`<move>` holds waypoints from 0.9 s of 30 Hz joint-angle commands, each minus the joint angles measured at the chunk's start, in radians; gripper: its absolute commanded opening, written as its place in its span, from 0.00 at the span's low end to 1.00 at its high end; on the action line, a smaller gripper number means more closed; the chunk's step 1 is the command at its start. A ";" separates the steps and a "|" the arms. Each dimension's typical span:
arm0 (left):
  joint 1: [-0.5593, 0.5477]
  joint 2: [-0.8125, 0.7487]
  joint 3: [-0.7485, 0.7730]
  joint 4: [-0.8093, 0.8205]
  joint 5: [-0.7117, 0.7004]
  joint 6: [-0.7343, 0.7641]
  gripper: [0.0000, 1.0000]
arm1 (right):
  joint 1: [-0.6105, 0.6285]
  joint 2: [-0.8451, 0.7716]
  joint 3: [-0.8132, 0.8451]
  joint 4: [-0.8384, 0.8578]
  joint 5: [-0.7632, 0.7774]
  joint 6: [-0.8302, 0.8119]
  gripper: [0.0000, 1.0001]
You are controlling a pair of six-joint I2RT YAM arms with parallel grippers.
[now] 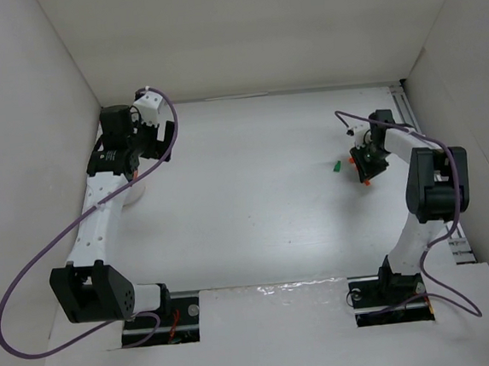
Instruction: Sort the legos into containers by color
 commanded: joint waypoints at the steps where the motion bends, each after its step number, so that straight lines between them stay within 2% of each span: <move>1: -0.002 -0.019 -0.005 0.026 -0.004 0.001 0.91 | 0.014 0.029 0.026 -0.003 -0.023 0.009 0.34; 10: -0.002 -0.019 -0.005 0.026 -0.013 0.010 0.91 | 0.023 0.038 0.035 -0.014 -0.013 0.009 0.30; 15: -0.002 -0.019 -0.014 0.035 -0.013 0.010 0.91 | 0.023 0.038 0.035 -0.014 -0.003 0.009 0.23; 20: -0.002 -0.019 -0.024 0.045 -0.013 0.010 0.91 | 0.023 0.038 0.035 -0.035 0.019 -0.001 0.23; 27: -0.002 -0.029 -0.033 0.054 -0.023 0.010 0.91 | 0.023 0.038 0.026 -0.035 0.019 -0.001 0.17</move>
